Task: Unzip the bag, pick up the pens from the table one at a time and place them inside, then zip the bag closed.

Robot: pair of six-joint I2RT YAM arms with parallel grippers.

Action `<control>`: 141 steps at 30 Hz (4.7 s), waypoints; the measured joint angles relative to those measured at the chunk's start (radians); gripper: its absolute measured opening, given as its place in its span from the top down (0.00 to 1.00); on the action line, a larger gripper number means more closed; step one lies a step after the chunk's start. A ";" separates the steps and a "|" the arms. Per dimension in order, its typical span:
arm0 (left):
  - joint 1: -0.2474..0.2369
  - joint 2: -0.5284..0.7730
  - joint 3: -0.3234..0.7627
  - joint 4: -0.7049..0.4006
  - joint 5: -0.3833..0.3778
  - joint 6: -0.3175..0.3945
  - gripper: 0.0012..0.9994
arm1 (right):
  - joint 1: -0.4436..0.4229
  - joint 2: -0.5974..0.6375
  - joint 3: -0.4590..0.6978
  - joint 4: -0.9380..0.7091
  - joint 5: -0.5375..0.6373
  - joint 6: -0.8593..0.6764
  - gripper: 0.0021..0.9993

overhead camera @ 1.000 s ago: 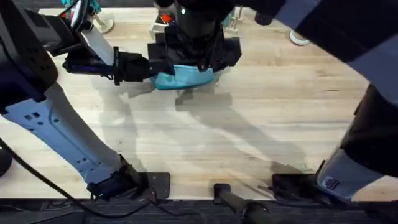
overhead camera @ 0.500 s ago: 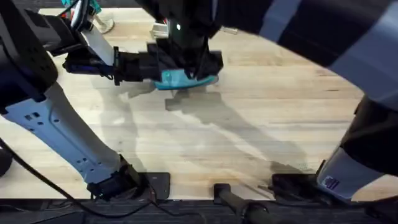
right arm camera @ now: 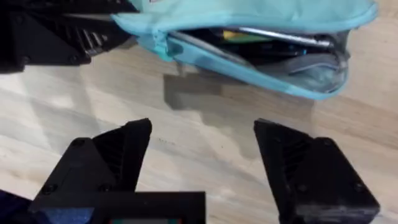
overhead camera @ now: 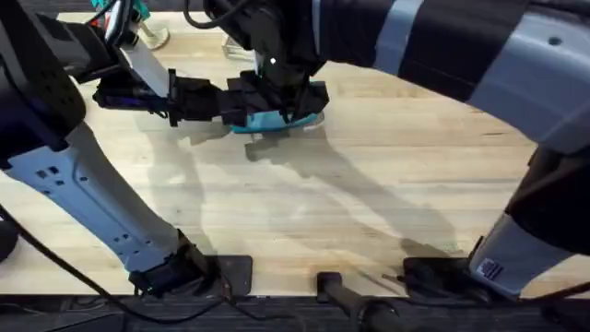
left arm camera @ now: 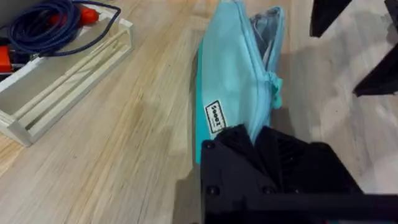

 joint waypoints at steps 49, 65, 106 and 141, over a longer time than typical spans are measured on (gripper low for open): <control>0.000 0.000 0.000 0.004 0.000 0.000 0.96 | 0.093 0.112 -0.006 0.246 0.317 0.223 0.04; 0.001 0.000 0.000 0.004 0.000 0.000 0.96 | 0.099 0.114 -0.006 0.283 0.339 0.213 0.24; 0.001 0.000 0.000 0.003 -0.001 0.000 0.96 | 0.101 0.153 -0.006 0.311 0.339 0.198 0.86; 0.001 0.000 0.000 0.004 -0.001 0.000 0.96 | 0.102 0.153 -0.006 0.308 0.339 0.115 0.97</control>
